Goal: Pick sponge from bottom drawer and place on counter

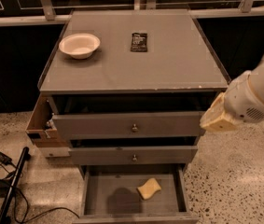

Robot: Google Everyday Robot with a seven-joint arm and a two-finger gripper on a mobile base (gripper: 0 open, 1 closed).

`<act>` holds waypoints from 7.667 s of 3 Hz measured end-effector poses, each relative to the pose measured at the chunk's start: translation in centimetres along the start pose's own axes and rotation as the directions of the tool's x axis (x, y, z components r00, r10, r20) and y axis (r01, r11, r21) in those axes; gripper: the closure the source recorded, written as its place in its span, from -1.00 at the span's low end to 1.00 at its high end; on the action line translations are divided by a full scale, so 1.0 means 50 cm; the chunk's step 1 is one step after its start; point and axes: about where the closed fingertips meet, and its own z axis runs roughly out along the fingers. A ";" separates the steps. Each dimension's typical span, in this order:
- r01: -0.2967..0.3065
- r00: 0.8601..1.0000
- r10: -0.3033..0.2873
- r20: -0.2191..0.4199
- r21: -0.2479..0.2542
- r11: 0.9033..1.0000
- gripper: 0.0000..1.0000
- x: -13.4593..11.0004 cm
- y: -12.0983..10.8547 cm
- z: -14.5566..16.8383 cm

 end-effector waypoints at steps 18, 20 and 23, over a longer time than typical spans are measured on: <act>-0.032 0.923 0.055 0.380 -0.065 0.997 -0.70 0.435 0.040 1.248; -0.060 0.916 0.078 0.393 -0.060 0.996 -0.60 0.433 0.028 1.300; -0.095 0.906 0.127 0.403 -0.098 0.991 -0.90 0.431 0.025 1.389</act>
Offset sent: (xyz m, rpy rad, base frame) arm 0.0034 0.0026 -0.0123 0.0293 0.0027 -0.0078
